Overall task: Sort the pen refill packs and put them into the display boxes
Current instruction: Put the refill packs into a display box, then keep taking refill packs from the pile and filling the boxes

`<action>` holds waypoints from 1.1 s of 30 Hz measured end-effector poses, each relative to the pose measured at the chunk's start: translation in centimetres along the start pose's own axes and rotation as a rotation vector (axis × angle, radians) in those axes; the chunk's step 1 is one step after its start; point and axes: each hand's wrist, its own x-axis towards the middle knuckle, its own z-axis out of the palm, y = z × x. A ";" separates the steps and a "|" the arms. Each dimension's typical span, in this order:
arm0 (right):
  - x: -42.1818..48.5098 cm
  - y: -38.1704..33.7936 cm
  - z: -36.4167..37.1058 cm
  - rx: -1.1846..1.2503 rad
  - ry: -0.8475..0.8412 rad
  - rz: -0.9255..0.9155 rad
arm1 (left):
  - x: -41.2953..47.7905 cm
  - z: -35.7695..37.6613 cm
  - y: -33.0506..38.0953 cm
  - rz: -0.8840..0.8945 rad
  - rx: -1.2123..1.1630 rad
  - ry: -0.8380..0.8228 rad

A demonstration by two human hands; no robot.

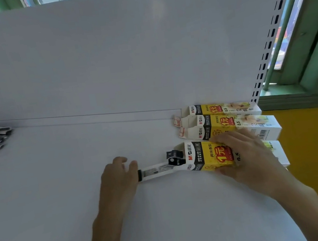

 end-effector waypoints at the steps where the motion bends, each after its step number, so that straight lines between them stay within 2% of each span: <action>1: 0.0 0.1 0.2 -0.015 -0.002 -0.017 | -0.1 0.2 0.2 -0.034 -0.166 -0.037; 3: 0.0 0.1 0.4 -0.034 -0.012 -0.048 | -0.7 0.5 1.1 -0.090 -0.515 -0.205; 5: 0.0 0.1 0.6 -0.030 -0.020 -0.062 | -1.7 0.9 2.2 -0.045 -0.721 -0.378; 6: 0.0 0.1 0.6 -0.026 -0.019 -0.069 | -2.0 1.2 2.4 0.022 -0.725 -0.389; 7: 0.1 0.2 0.5 -0.022 -0.016 -0.071 | -2.2 1.5 2.5 0.093 -0.679 -0.329; 9: 0.1 0.2 0.3 -0.011 -0.009 -0.055 | -2.2 1.8 2.3 0.196 -0.490 -0.114; 10: 0.1 0.2 0.2 -0.005 -0.006 -0.040 | -2.3 1.8 2.3 0.223 -0.398 -0.057; 11: 0.0 0.2 0.2 -0.002 -0.005 -0.022 | -2.4 1.8 2.3 0.243 -0.343 -0.082; 14: -0.2 0.2 0.5 -0.025 -0.010 0.009 | -3.0 2.4 2.9 0.332 -0.260 -0.339; 17: -0.2 0.8 1.1 -0.077 -0.031 0.033 | -3.3 3.0 3.3 0.361 -0.360 -0.429; 20: 0.0 0.4 1.1 -0.062 -0.020 0.065 | -2.8 2.7 2.2 0.469 -0.202 -0.246; 22: 0.5 -1.1 0.6 0.062 0.062 0.007 | -2.3 1.6 1.1 0.514 -0.010 -0.100; 24: 1.5 -3.7 0.4 0.201 0.125 -0.023 | -2.0 0.2 0.2 0.503 0.118 -0.024; 26: 2.8 -6.9 1.2 0.248 0.063 -0.005 | -1.9 -1.7 -1.0 0.503 0.169 0.037; 29: 4.7 -12.2 4.4 0.222 -0.139 -0.042 | -2.2 -6.0 -4.4 0.460 0.241 0.112; 33: 6.7 -22.4 8.3 0.312 -0.232 -0.112 | -3.4 -14.5 -11.3 0.255 0.367 0.186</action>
